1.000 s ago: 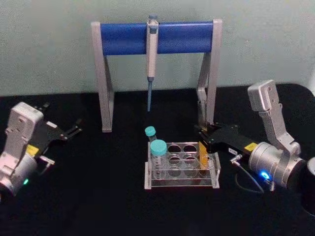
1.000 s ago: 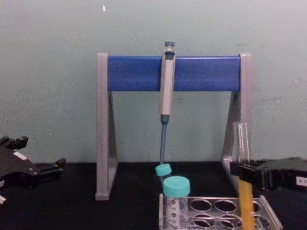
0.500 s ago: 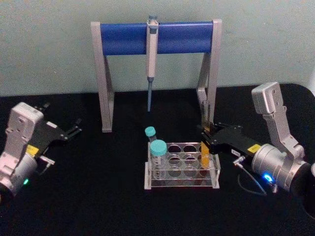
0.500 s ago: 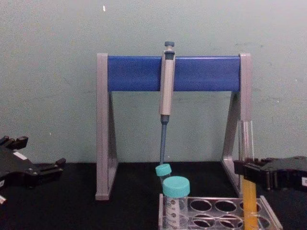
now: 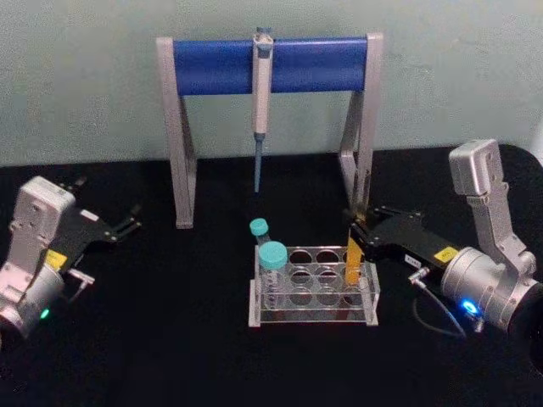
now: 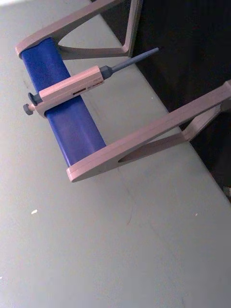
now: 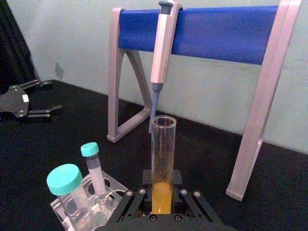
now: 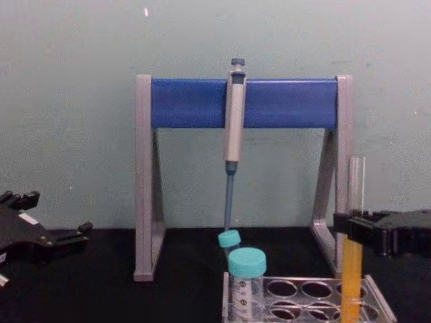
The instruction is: Pick up the test tube from the test tube rack, shake it, then place it back into the test tube rack.
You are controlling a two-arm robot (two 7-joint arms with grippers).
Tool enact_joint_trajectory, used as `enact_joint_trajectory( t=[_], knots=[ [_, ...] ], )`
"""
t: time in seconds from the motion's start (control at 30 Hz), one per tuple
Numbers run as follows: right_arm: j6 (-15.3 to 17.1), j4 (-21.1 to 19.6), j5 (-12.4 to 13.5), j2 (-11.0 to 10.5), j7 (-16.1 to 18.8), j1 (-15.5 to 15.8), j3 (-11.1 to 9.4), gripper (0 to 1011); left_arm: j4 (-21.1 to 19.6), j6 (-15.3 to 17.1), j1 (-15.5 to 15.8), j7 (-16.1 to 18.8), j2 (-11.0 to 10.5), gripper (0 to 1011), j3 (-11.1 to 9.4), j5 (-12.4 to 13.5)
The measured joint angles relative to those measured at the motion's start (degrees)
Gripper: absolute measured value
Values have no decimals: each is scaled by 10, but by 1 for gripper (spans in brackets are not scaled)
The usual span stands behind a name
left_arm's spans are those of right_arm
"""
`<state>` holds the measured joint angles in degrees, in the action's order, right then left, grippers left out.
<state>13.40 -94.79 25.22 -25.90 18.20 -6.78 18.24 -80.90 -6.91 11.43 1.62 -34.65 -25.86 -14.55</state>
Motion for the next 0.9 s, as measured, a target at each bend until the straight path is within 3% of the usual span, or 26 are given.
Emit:
enact_joint_trajectory(
  t=[0.53,0.9],
  knots=[
    [-15,-13,-8,-3,2,-2,-4,226,0,0,0,0,0,1002,0,0],
    [-32,-15,-1,-1,13,-6,-9,226,0,0,0,0,0,1001,0,0]
  ],
)
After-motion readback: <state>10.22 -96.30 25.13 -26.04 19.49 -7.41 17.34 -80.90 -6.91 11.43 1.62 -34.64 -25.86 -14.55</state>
